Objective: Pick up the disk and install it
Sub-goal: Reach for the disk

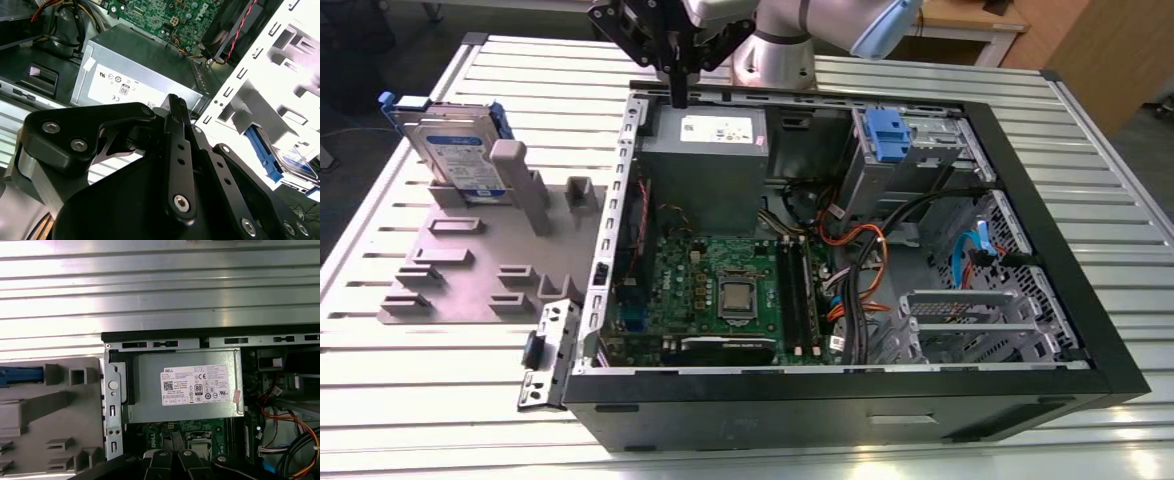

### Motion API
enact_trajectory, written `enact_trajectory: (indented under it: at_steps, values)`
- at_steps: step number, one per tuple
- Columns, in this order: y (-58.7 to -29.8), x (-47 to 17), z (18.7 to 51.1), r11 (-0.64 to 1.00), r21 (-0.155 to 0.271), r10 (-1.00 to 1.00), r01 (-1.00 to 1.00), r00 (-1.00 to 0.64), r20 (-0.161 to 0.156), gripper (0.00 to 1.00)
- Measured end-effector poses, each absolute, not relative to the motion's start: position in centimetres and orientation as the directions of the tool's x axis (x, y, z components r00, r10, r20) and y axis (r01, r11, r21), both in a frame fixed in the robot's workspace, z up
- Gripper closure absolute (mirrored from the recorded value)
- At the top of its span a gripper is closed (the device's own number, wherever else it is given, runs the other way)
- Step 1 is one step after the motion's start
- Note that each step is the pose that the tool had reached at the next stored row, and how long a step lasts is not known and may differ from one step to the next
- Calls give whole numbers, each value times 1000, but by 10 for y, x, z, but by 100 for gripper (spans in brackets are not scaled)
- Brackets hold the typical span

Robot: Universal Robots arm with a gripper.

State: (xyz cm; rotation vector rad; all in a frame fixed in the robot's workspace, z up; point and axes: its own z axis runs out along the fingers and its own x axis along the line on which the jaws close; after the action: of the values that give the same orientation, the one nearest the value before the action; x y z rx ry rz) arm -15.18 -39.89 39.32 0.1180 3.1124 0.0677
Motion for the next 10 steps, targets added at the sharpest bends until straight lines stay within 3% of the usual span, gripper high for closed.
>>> enact_trajectory:
  at_steps: [10]
  values:
    - [-399, -154, 393, 996, 44, 76, 75, -997, -24, 89]
